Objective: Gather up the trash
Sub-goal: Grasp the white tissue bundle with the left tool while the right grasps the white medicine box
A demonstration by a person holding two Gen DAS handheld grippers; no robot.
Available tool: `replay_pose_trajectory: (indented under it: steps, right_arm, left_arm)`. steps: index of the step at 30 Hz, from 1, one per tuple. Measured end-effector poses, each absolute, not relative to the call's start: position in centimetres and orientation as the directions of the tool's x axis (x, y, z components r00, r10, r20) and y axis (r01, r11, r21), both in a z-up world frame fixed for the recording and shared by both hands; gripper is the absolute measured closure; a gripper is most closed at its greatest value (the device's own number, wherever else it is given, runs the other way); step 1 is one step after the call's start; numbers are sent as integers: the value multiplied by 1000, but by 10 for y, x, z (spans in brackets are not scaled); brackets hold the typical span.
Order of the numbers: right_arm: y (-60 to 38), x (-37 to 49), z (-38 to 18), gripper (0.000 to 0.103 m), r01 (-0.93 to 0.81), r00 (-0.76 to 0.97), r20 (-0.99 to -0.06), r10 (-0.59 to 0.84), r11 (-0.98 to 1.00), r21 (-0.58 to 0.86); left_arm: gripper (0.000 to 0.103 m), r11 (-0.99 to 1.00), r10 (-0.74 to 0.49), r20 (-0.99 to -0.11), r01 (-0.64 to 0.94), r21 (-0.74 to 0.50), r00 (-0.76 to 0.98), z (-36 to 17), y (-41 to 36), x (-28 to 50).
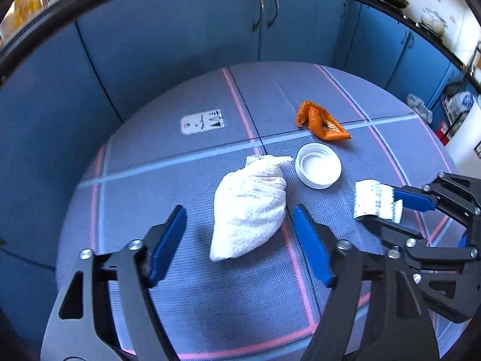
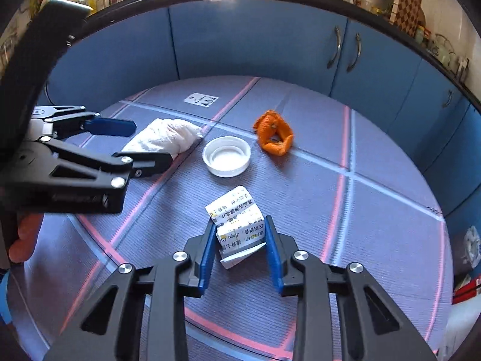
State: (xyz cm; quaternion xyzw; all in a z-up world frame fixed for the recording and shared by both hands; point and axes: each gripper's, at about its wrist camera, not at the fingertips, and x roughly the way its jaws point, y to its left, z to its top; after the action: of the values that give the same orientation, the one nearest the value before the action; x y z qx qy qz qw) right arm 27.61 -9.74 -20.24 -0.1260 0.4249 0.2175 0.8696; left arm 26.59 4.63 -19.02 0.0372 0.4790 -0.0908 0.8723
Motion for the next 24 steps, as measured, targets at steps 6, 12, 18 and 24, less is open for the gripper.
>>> replay_pose_trajectory:
  steps: [6, 12, 18, 24]
  right_arm:
    - [-127, 277, -195, 74, -420, 574, -786, 232, 907, -38]
    - [-155, 275, -183, 74, -360, 596, -771, 225, 933, -6]
    - [-177, 260, -169, 74, -326, 620, -752, 224, 945, 13]
    - [-198, 236, -151, 74, -296, 661, -724, 197, 955, -11]
  left_arm:
    - [67, 987, -147, -844, 135, -89, 515, -191, 53, 269]
    - [81, 984, -177, -833, 72, -163, 524, -181, 64, 262]
    - [81, 981, -191, -807, 114, -154, 558, -154, 45, 242]
    - [81, 972, -222, -786, 196, -130, 577, -134, 7, 218]
